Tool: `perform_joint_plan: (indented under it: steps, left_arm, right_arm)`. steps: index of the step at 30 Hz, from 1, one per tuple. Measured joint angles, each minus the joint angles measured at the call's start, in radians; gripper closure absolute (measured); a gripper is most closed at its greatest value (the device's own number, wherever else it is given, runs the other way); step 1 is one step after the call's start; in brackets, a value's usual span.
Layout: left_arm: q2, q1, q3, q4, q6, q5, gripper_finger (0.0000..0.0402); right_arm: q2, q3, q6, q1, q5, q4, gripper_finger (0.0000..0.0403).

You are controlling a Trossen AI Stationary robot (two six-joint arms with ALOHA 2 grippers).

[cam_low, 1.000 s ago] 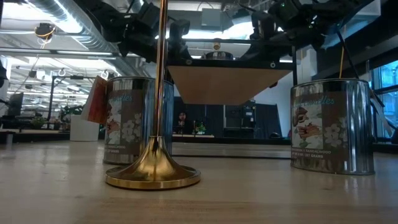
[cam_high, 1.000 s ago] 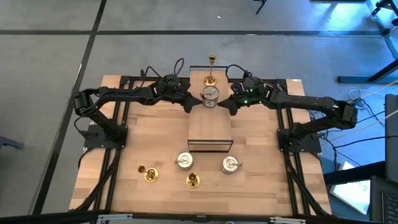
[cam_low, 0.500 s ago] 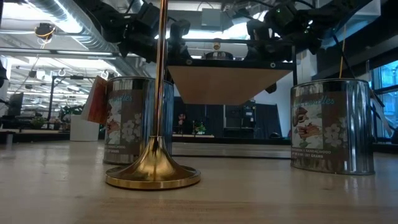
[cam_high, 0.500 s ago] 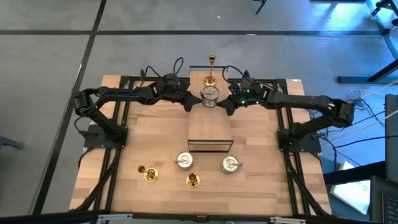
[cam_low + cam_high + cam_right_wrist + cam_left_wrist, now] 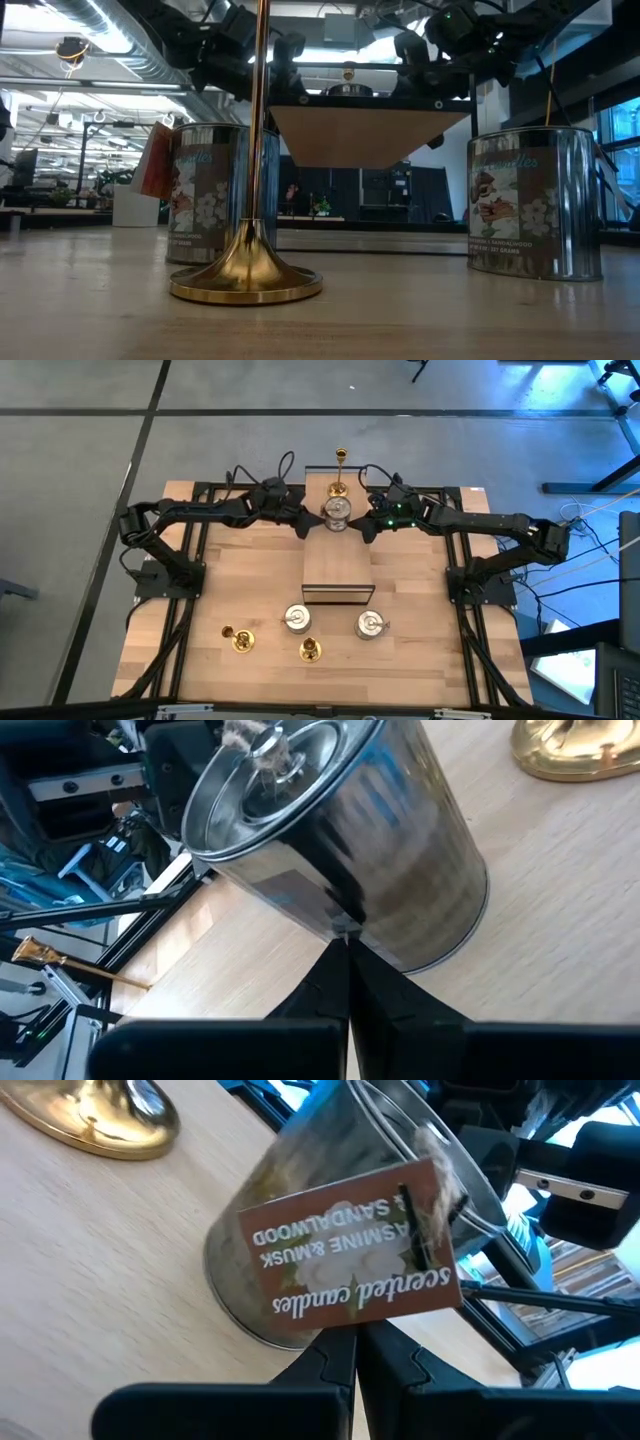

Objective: Pick & Place candle stick holders
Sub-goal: Put the bottom silver scented candle on the shelf

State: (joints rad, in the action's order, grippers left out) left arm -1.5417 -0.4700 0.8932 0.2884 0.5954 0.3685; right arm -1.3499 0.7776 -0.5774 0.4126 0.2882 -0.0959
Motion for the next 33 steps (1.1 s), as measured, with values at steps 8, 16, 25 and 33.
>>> perform_joint_plan:
  steps: [8, 16, 25, 33]
  left_arm:
    - [0.0, -0.025, 0.0, 0.0, -0.006, 0.006, 0.04]
    - [0.0, -0.033, 0.0, 0.007, -0.014, 0.009, 0.04]
    - [-0.058, -0.033, 0.034, 0.049, 0.01, 0.032, 0.04]
    - [-0.032, -0.029, 0.058, 0.005, 0.02, 0.051, 0.04]
  right_arm:
    - [0.0, 0.0, -0.015, 0.0, -0.023, 0.0, 0.0403]
    - [0.0, 0.0, -0.014, 0.0, -0.026, 0.0, 0.0403]
    - [0.0, 0.0, -0.018, 0.0, -0.026, 0.007, 0.0403]
    - [0.0, 0.0, -0.021, 0.0, -0.026, -0.001, 0.0403]
